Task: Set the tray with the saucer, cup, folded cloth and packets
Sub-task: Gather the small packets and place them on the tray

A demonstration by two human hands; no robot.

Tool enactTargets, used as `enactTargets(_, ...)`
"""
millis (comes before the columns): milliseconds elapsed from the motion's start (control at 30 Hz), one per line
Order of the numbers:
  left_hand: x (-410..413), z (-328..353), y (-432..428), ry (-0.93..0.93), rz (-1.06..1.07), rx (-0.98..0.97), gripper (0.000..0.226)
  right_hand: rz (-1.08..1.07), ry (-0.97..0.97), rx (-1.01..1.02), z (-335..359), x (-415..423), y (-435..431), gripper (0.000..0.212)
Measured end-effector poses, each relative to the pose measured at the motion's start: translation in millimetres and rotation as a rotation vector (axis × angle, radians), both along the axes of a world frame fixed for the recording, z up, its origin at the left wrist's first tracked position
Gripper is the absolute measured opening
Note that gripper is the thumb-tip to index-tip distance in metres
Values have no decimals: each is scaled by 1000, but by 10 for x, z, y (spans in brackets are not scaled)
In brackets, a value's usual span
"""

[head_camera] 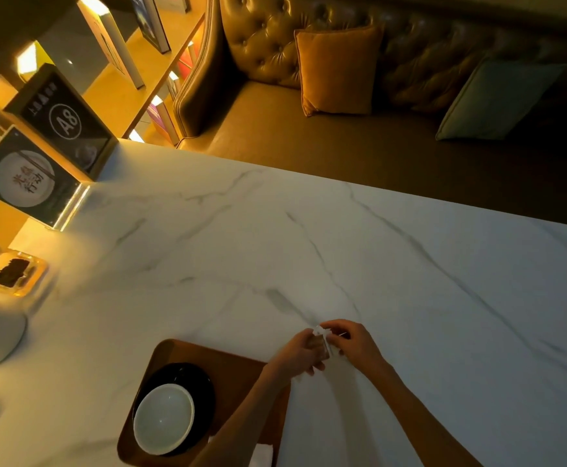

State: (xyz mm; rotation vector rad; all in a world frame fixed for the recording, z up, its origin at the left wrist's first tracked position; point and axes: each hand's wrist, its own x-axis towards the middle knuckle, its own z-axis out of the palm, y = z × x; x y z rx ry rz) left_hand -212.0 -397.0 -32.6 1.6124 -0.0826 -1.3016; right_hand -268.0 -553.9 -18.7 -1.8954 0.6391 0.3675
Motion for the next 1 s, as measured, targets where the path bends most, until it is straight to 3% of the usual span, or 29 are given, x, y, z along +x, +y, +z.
enactTargets(233, 269, -70, -134, -334, -145, 138, 22, -112, -23, 9, -134, 65, -28, 8)
enactTargets(367, 284, -160, -123, -627, -14, 182, 22, -244, -51, 39, -194, 76, -16, 9)
enactTargets(533, 146, -241, -113, -857, -22, 230, 24, -354, -72, 117, -280, 8, 137, 18)
enactTargets(667, 51, -279, -111, -884, 39, 195, 26, -413, -70, 149, -346, -44, 229, 18)
enactTargets(1000, 16, -322, -7, -712, 123, 133, 32, -467, -36, 125, -383, -65, 212, 10)
